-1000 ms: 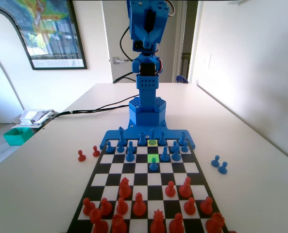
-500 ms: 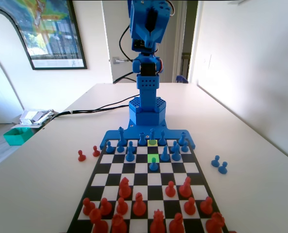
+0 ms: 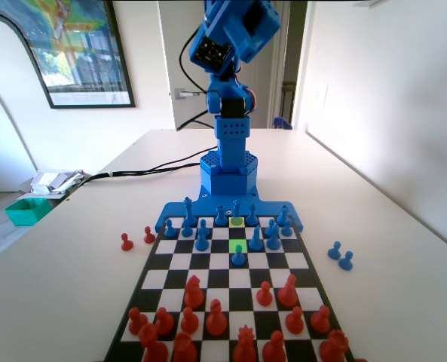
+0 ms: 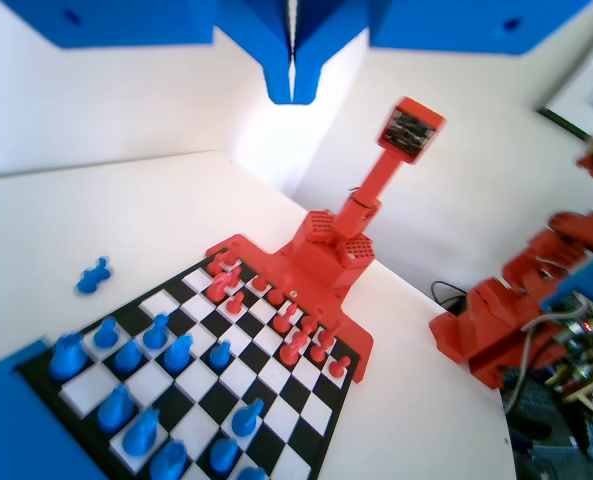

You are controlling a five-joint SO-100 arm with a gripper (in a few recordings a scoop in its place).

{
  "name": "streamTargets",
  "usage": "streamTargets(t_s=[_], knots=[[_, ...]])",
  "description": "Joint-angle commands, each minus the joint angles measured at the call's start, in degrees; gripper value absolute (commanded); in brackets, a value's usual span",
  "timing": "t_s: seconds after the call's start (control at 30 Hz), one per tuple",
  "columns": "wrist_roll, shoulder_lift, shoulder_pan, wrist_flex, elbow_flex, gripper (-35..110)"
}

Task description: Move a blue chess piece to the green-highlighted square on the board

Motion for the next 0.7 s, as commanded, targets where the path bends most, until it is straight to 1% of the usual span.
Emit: streamTargets(t_s=[0.0,0.13,0.27,0.33,0.53,0.67], knots=[[-5.7,-4.3,-2.5,1.1,-6.0,1],[-12.0,-9.9,-2.8,6.3,-9.4,1],[-22.7,-15.9,-0.4,10.9,-11.4,1],[-26.0,-18.9,0.8,11.6,-11.9,1],[-31.6,-27.5,2.0,12.1,-11.8,1],[-32.5,-30.8,1.8,8.9,-8.8,1]])
